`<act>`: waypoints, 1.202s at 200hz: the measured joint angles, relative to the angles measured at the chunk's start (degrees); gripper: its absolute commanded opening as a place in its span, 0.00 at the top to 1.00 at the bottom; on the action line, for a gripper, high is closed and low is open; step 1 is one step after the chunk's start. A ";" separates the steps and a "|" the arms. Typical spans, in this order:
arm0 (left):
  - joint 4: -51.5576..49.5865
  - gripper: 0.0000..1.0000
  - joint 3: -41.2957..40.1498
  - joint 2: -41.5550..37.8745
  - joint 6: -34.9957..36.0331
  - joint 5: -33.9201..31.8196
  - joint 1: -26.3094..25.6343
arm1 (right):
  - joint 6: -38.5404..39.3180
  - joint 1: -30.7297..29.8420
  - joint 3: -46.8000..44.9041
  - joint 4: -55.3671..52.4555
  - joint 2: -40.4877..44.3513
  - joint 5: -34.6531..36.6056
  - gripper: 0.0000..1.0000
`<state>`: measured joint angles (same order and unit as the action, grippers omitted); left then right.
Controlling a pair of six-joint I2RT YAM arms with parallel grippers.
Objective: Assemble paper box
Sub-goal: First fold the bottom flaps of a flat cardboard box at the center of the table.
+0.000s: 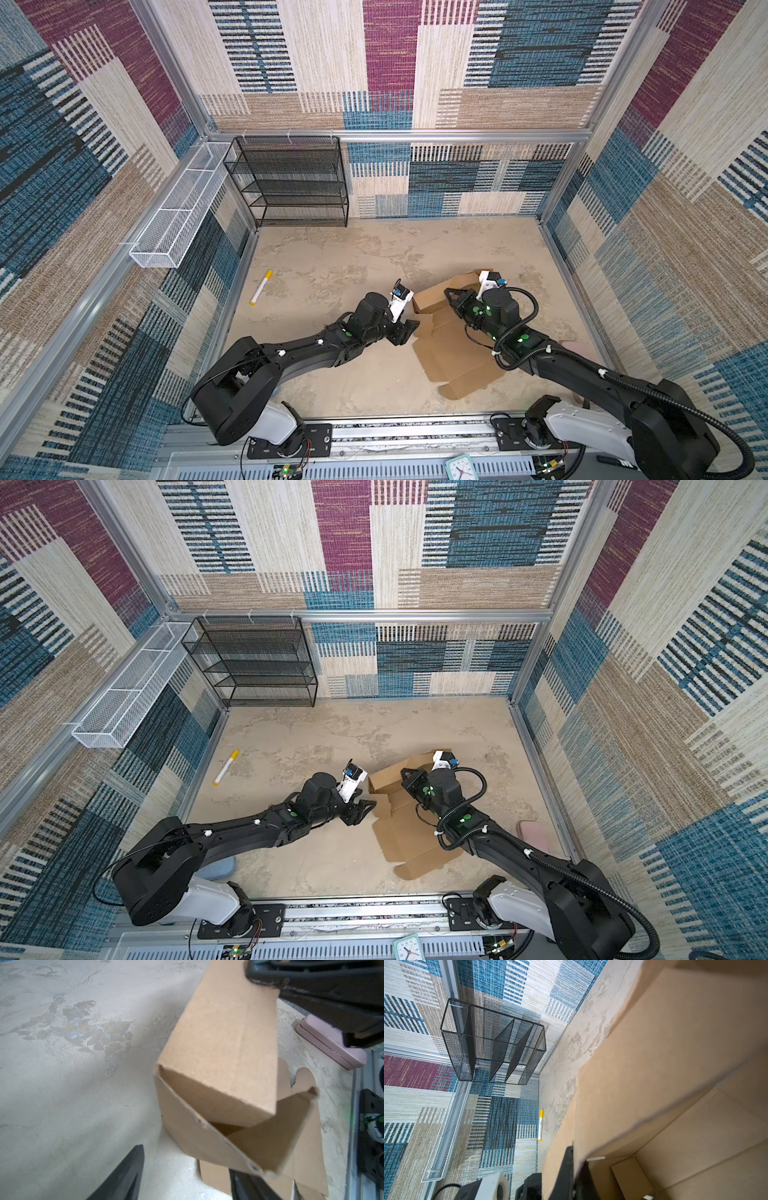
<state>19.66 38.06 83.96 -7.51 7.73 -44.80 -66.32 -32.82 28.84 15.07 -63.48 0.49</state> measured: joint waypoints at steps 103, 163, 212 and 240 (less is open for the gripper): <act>10.27 0.44 -3.41 1.14 -0.61 -13.18 -6.29 | -2.89 -0.17 -1.22 -1.03 1.20 -0.02 1.00; 15.82 0.51 -4.94 1.66 -0.57 -20.04 -8.22 | -4.98 -0.81 -1.64 -1.44 3.21 0.37 1.00; 18.71 0.57 -5.57 2.78 -0.17 -23.41 -9.20 | -6.08 -1.57 -1.68 -2.93 3.52 1.38 1.00; 21.20 0.61 -6.97 2.71 -0.17 -25.24 -9.62 | -6.58 -2.05 -1.29 -3.58 3.61 1.66 1.00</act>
<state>40.86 31.09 86.67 -7.68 -17.52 -54.41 -72.90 -34.87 27.55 11.49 -59.88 2.15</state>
